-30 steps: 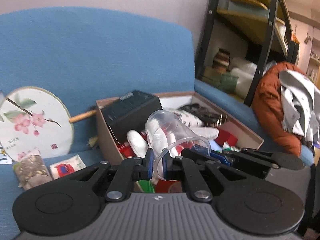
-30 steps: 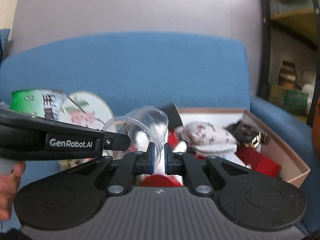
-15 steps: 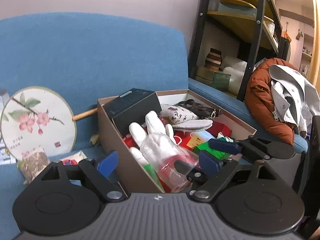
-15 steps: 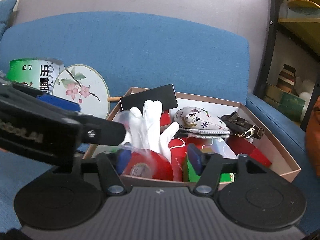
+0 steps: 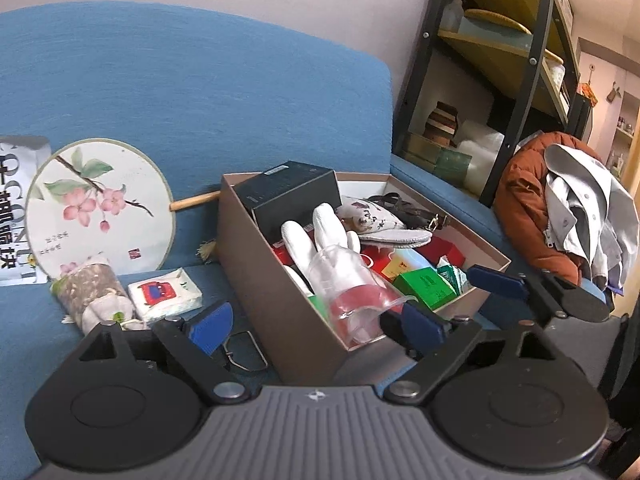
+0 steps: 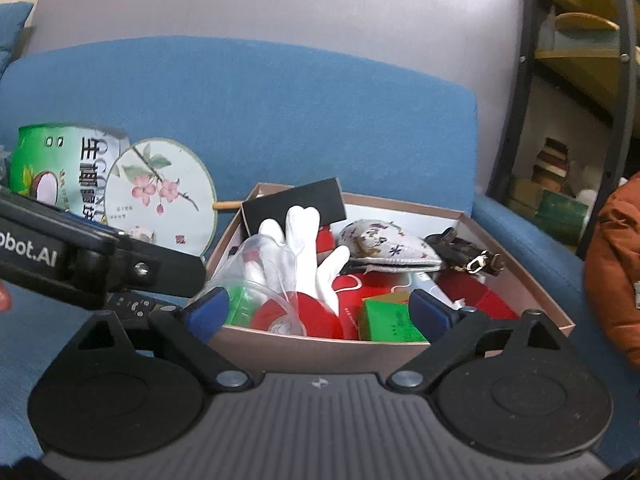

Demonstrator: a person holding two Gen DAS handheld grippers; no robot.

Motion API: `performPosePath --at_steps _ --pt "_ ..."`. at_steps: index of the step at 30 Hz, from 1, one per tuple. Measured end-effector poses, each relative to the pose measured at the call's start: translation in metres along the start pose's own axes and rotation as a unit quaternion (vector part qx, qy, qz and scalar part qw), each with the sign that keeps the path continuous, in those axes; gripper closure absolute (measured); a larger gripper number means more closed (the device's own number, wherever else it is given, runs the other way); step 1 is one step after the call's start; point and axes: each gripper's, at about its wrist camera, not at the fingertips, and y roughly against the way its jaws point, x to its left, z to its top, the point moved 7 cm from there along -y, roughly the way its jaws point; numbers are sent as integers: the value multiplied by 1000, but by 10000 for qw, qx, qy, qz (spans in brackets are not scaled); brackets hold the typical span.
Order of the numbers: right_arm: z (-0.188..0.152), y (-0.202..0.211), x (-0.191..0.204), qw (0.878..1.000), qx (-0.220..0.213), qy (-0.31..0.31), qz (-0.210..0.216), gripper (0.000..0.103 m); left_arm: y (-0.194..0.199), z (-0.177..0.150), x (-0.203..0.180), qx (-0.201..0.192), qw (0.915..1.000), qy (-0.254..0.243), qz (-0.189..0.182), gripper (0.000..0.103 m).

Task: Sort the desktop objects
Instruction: 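Carry the cup into the cardboard box and open the right gripper, then move the right tool toward the black digital luggage scale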

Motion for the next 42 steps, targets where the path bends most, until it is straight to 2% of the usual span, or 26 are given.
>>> performPosePath --at_steps 4,15,22,26,29,35,38,40,42 --pt "5 10 3 9999 -51 -152 58 8 9 0 6 -9 9999 9 139 9" --pt "17 26 43 9996 -76 123 250 8 38 -6 35 -28 9991 347 246 9" --pt "14 30 99 9952 -99 559 798 7 67 -35 86 4 9952 777 597 9" --pt "-1 19 138 9895 189 723 1236 7 70 -54 116 160 9920 957 813 9" --pt "-13 13 164 9845 370 836 1495 7 66 -63 129 271 9907 1056 808 9" --pt "-32 -24 187 9838 834 866 1334 8 40 -65 133 503 9933 899 533 12" --pt "-33 -47 187 9858 959 797 1127 8 23 -63 135 602 9936 868 412 20" --pt "-34 -59 188 9866 973 852 995 8 13 -61 137 635 9939 841 329 29" --pt "-35 -70 187 9871 978 902 886 8 3 -59 139 675 9942 796 259 32"
